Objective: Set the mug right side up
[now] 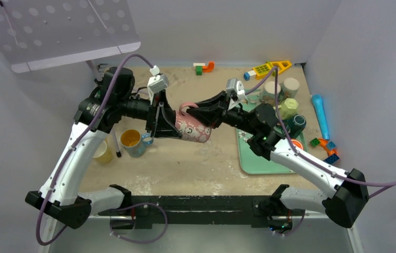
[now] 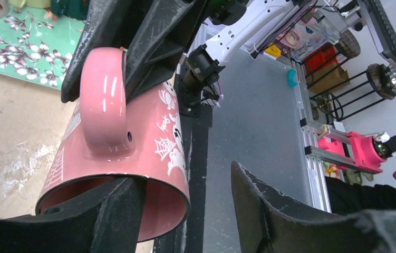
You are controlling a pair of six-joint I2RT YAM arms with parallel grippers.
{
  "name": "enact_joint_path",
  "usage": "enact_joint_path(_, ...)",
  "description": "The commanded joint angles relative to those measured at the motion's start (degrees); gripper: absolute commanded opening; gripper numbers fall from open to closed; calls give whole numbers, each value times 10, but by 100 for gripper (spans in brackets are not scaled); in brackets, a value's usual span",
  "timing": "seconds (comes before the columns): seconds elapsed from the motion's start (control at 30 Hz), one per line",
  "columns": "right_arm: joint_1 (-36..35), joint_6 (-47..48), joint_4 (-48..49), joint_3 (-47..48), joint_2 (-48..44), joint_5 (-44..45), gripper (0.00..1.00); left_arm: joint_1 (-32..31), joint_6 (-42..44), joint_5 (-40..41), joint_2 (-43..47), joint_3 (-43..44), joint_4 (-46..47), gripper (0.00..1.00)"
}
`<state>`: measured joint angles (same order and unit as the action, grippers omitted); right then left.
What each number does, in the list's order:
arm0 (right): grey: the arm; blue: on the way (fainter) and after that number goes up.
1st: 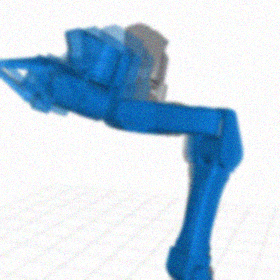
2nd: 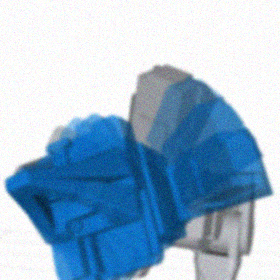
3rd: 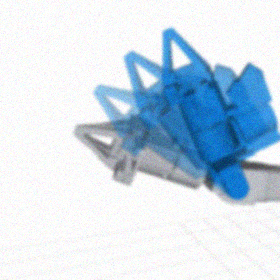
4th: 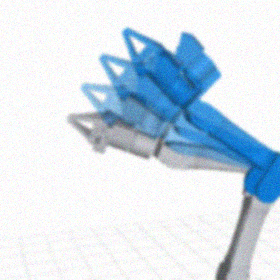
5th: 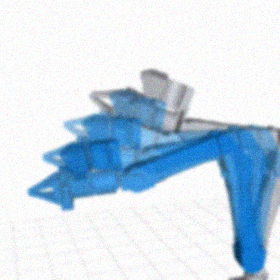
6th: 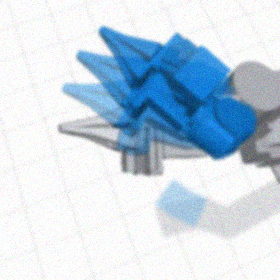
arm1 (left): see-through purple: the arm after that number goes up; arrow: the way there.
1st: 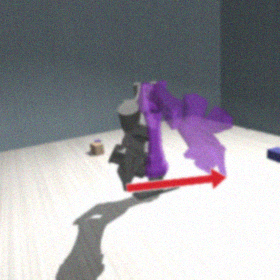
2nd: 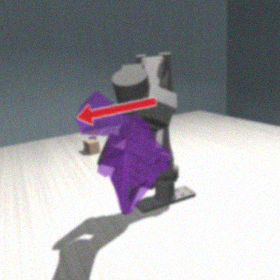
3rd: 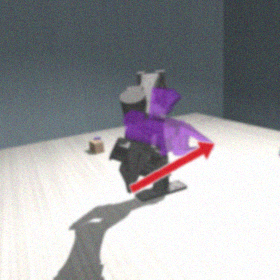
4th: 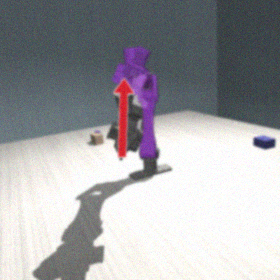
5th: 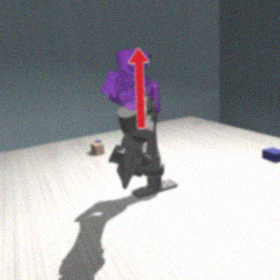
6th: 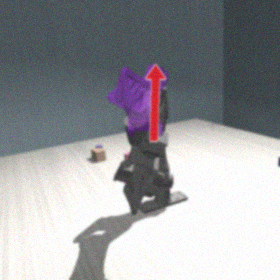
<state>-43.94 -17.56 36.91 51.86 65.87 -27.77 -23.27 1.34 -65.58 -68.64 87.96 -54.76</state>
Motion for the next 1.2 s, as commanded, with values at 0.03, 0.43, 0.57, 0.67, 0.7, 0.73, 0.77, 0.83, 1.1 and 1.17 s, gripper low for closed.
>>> enact_joint_path(0.03, -1, -15, 74, 51, -8, 36, 0, -21, -56, -7, -16, -15, 74, 56)
enact_joint_path(0.43, 2, 20, -21, 19, -18, 136, 9, -36, 1, 188, -53, 20, 16, 0)
enact_joint_path(0.57, 20, 47, -163, -3, -41, 291, 79, -35, 95, 367, -89, 24, -53, 0)
enact_joint_path(0.67, 49, 46, -224, -19, -60, 335, 86, -35, 145, 448, -119, 0, -66, 0)
enact_joint_path(0.7, 60, 45, -237, -27, -70, 349, 87, -35, 156, 466, -131, -5, -69, 0)
enact_joint_path(0.73, 72, 40, -250, -34, -78, 364, 88, -36, 166, 484, -142, -11, -68, 0)
enact_joint_path(0.77, 86, 34, -268, -38, -86, 386, 89, -36, 171, 505, -156, -15, -66, 0)
enact_joint_path(0.83, 114, 27, -303, -38, -93, 429, 90, -36, 180, 536, -188, -14, -68, 0)
enact_joint_path(1.1, 227, 8, -408, 29, -15, 515, 93, -50, 205, 632, -297, -4, -106, 0)
enact_joint_path(1.17, 238, 4, -401, 34, -5, 537, 93, -51, 211, 642, -303, -11, -107, 0)
